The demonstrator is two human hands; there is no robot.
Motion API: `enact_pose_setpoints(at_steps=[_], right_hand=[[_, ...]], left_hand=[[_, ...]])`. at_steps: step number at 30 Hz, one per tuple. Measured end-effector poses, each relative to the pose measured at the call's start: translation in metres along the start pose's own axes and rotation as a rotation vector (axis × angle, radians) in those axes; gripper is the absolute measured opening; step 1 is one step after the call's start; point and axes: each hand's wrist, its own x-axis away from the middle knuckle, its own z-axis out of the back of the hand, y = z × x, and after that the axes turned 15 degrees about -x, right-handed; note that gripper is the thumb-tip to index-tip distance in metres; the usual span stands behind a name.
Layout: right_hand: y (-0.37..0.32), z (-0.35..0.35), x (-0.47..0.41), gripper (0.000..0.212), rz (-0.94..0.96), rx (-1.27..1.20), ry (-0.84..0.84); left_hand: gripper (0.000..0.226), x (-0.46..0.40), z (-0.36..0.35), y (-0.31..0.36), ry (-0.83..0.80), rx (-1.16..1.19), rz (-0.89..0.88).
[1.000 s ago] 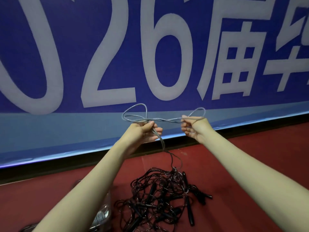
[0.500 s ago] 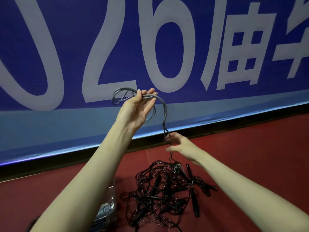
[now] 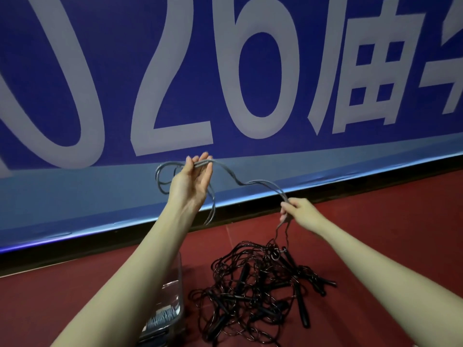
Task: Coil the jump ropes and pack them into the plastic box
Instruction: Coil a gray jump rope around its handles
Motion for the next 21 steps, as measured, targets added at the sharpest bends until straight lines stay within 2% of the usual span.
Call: enact_pose_setpoints(at_steps=[3,6,10,13,16,19,20,21], right_hand=[[-0.027,0.012,-0.002,0.031,0.114,-0.066,0.082],[-0.052,0.020,0.000,0.028,0.208,-0.090,0.083],[-0.077,0.019,0.003,0.026,0.263,-0.224,0.018],[-0.093,0.019,0.004,0.025,0.307,-0.282,-0.003],[-0.098,0.021,0.005,0.026,0.312,-0.209,-0.012],[-0.099,0.024,0.008,0.024,0.305,-0.129,-0.020],[-0.100,0.026,0.009,0.024,0.308,-0.095,-0.020],[-0.102,0.027,0.010,0.024,0.315,-0.062,-0.024]], left_hand=[[0.032,-0.017,0.037,-0.025,0.130,-0.073,0.063],[0.039,-0.025,0.065,-0.046,0.203,-0.191,0.222],[0.050,-0.022,0.083,-0.055,0.119,-0.582,0.503],[0.052,-0.017,0.076,-0.057,0.087,-0.853,0.557],[0.050,-0.013,0.059,-0.055,0.103,-1.069,0.388],[0.053,-0.011,0.046,-0.051,0.130,-1.668,0.080],[0.052,-0.009,0.041,-0.049,0.174,-1.814,-0.018],[0.048,-0.006,0.034,-0.048,0.204,-1.846,-0.112]])
